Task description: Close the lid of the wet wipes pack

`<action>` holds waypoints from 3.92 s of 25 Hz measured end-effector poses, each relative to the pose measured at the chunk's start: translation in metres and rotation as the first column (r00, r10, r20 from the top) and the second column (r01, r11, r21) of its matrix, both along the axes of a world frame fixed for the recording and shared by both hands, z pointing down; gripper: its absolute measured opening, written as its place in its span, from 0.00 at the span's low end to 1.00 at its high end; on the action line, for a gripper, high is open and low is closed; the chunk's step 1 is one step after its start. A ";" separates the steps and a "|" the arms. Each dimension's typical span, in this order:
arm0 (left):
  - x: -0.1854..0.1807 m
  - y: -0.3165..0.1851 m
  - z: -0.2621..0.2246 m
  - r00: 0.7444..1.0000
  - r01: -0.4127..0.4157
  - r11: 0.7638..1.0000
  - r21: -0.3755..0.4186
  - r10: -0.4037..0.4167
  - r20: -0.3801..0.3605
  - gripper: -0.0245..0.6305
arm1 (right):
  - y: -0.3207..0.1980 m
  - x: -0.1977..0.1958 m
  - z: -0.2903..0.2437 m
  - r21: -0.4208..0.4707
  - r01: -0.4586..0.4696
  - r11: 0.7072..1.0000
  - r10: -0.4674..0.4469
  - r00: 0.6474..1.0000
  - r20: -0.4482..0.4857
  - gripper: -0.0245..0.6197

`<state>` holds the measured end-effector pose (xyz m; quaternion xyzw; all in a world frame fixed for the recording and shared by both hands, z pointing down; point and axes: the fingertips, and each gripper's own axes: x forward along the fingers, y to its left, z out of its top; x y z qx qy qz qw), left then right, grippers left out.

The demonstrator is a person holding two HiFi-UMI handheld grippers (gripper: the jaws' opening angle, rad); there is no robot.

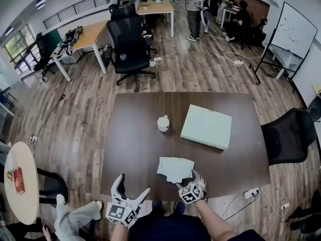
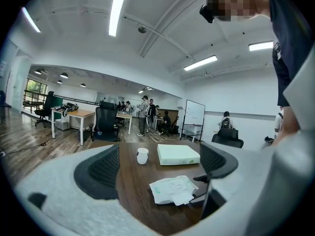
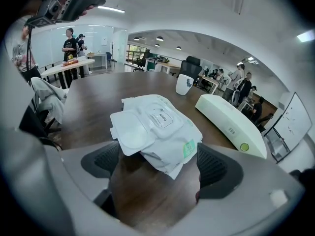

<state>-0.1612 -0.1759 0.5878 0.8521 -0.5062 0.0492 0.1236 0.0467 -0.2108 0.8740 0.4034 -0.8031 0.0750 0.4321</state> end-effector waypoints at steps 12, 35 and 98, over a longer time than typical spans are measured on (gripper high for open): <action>0.000 -0.004 -0.002 1.000 0.000 1.000 0.010 0.001 -0.018 0.80 | -0.022 0.008 -0.047 0.061 -0.076 0.995 0.071 0.994 0.081 0.83; 0.008 0.002 -0.009 1.000 -0.004 1.000 0.024 0.003 0.019 0.80 | -0.061 0.020 -0.040 -0.189 -0.364 0.912 0.405 0.876 0.262 0.80; 0.014 -0.008 0.003 1.000 0.000 1.000 0.005 0.000 -0.024 0.80 | -0.071 0.045 0.001 -0.416 -0.512 0.751 0.608 0.782 0.136 0.84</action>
